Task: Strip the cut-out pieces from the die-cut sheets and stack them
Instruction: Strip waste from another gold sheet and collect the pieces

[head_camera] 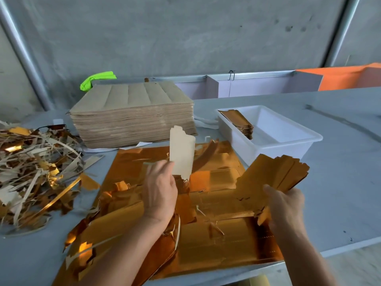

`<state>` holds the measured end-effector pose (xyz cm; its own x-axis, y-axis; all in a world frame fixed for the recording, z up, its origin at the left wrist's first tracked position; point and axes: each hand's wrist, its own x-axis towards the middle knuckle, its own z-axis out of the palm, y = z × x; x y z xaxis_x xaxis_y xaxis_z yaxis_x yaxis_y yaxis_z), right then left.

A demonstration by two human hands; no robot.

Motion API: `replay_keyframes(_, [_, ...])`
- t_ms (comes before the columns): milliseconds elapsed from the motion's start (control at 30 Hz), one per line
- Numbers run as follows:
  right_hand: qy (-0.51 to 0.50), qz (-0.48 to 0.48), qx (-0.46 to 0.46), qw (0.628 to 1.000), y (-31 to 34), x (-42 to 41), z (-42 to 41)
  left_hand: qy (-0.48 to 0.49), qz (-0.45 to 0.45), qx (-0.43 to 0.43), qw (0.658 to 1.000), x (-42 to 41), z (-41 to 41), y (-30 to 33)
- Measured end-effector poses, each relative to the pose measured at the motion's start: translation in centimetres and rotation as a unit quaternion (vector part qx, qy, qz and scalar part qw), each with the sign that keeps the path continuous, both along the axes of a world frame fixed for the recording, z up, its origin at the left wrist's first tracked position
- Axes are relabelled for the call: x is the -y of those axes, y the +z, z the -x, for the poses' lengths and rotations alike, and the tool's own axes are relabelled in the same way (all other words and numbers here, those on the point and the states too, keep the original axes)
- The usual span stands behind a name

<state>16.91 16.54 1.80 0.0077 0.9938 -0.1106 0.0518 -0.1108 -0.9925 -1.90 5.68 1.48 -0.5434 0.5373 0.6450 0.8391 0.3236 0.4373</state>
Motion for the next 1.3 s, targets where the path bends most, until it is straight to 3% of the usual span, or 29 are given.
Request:
replay_keyframes(100, [0.016,-0.073,0.031,0.997,0.5,0.8,0.4,-0.05,-0.041,-0.103,0.993,-0.1,-1.4,0.6])
replay_keyframes(267, [0.078,-0.116,0.064,0.988,0.6,2.2,3.3,-0.148,-0.064,-0.205,0.965,-0.5,-4.6,0.4])
replay_keyframes(567, [0.15,-0.02,-0.139,0.979,0.6,3.2,4.3,-0.234,-0.002,-0.311,0.921,-0.1,-5.8,-1.0])
replay_keyframes(767, [0.159,-0.059,-0.129,0.977,-0.2,4.2,3.9,-0.249,-0.002,-0.27,0.93,-0.2,-5.4,-1.2])
replay_keyframes(933, [0.093,0.094,-0.169,0.977,-0.1,2.6,4.0,-0.251,-0.026,-0.206,0.945,-0.2,-4.9,-1.7])
replay_keyframes(1133, [0.061,0.09,-0.143,0.984,-0.9,1.3,3.1,-0.118,-0.1,-0.04,0.987,0.6,-2.3,-0.6])
replay_keyframes(1300, [0.071,0.063,-0.092,0.991,-1.2,1.1,2.2,0.017,-0.051,0.074,0.996,0.5,0.0,0.4])
